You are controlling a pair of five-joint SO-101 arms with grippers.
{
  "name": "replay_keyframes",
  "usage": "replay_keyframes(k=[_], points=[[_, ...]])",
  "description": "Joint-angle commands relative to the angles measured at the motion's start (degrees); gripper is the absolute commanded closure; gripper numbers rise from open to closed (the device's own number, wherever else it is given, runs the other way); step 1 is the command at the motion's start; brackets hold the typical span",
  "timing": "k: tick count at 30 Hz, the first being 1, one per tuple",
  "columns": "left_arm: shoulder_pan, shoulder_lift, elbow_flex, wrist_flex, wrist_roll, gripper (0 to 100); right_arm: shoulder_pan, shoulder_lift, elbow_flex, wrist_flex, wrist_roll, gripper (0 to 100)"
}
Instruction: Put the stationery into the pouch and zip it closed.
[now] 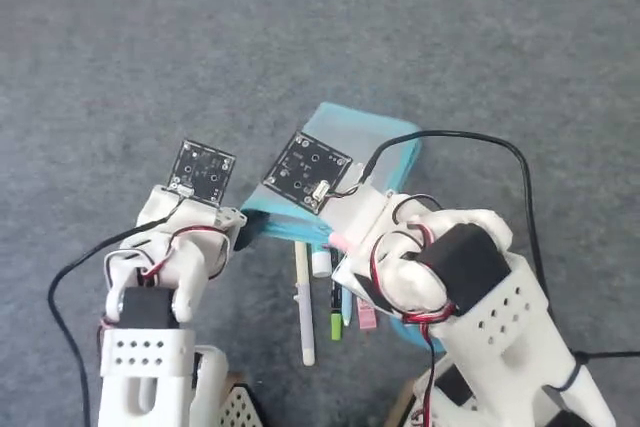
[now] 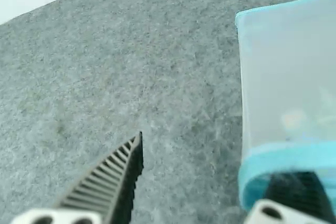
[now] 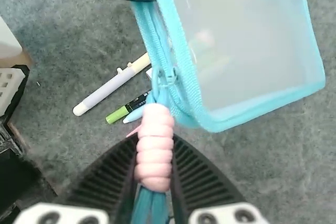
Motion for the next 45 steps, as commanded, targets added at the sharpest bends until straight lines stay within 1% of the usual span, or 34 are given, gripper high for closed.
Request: replay_keyframes(k=[1, 4, 7, 12, 14, 17, 20, 22, 28, 33, 36, 39, 43, 45], points=[[3.78, 1.14, 0.22, -4.48, 5.10, 71, -0.48, -2.42, -3.25, 2.15, 1.14, 99.1], [5.80, 1.14, 0.31, -4.92, 8.09, 83, -0.48, -2.42, -2.64, 2.15, 0.88, 99.1], [5.80, 0.97, 0.31, -5.54, 9.76, 99, -0.40, -2.42, -0.18, 1.63, 1.14, 99.0], [2.46, 0.79, 0.04, -5.98, 10.99, 99, -0.13, -2.33, 2.99, -0.13, 1.23, 98.7], [0.18, 0.70, -0.13, -5.98, 13.10, 99, -0.13, -2.33, 4.04, -0.48, 1.23, 95.5], [-2.20, 0.70, -0.48, -5.98, 13.89, 99, -0.13, -2.33, 5.80, -1.01, 1.23, 83.5], [-4.04, 1.05, -1.01, -5.71, 16.62, 99, -0.13, -2.33, 7.74, -2.59, 1.23, 70.0], [-5.10, 1.05, -1.01, -5.71, 17.76, 99, -0.13, -2.33, 9.49, -4.09, 1.05, 65.3], [-8.00, 0.70, -1.01, -3.25, 22.07, 99, 0.75, -2.33, 19.52, -13.49, 0.53, 69.6], [-11.25, 0.97, -1.89, -2.90, 22.68, 99, 8.48, -1.80, 25.85, -21.14, -2.99, 72.4], [-15.12, 0.88, -2.68, -2.90, 24.88, 99, 11.56, 1.98, 28.40, -25.80, -6.24, 73.3], [-19.25, 1.14, -4.53, -1.23, 25.49, 99, 11.65, 7.96, 28.75, -28.88, -7.65, 73.5], [-19.08, 1.14, -4.26, -0.79, 25.49, 99, 9.54, 16.04, 28.75, -32.75, -8.09, 73.5], [-18.99, 1.14, -4.26, -0.70, 25.41, 99, 8.48, 19.03, 28.75, -34.33, -10.99, 73.5]])
